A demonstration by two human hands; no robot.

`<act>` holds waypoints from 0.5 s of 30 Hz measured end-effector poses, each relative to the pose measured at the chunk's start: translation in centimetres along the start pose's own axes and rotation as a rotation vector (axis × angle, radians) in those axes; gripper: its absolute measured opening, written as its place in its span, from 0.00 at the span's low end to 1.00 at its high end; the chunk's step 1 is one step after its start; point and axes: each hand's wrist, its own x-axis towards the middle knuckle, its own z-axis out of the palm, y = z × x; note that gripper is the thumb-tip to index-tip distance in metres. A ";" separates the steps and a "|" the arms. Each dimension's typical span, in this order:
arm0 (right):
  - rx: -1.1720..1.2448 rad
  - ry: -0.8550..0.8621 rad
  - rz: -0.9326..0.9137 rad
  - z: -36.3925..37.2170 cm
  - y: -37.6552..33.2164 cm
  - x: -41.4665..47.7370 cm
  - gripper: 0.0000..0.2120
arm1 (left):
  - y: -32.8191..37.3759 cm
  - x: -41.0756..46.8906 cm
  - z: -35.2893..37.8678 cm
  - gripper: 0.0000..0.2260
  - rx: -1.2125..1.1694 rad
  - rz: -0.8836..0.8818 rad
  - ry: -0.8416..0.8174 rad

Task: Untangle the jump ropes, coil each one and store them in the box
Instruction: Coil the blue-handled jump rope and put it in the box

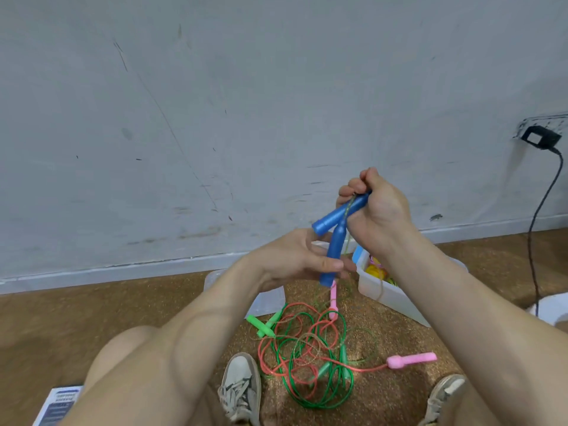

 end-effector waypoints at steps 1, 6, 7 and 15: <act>0.015 0.012 -0.013 0.1 -0.4 0.2 0.13 | -0.2 0.2 0.0 0.12 -0.006 0.008 0.011; -0.314 0.084 -0.036 -0.4 -1.0 0.9 0.14 | 1.0 -0.4 0.2 0.08 0.027 0.102 -0.150; -0.363 0.066 0.025 -0.7 -1.0 0.9 0.17 | 1.7 -0.7 0.2 0.09 -0.062 0.144 -0.091; -0.436 -0.091 0.200 -0.2 -0.6 -0.4 0.28 | 1.5 0.5 -0.6 0.09 0.252 0.045 0.383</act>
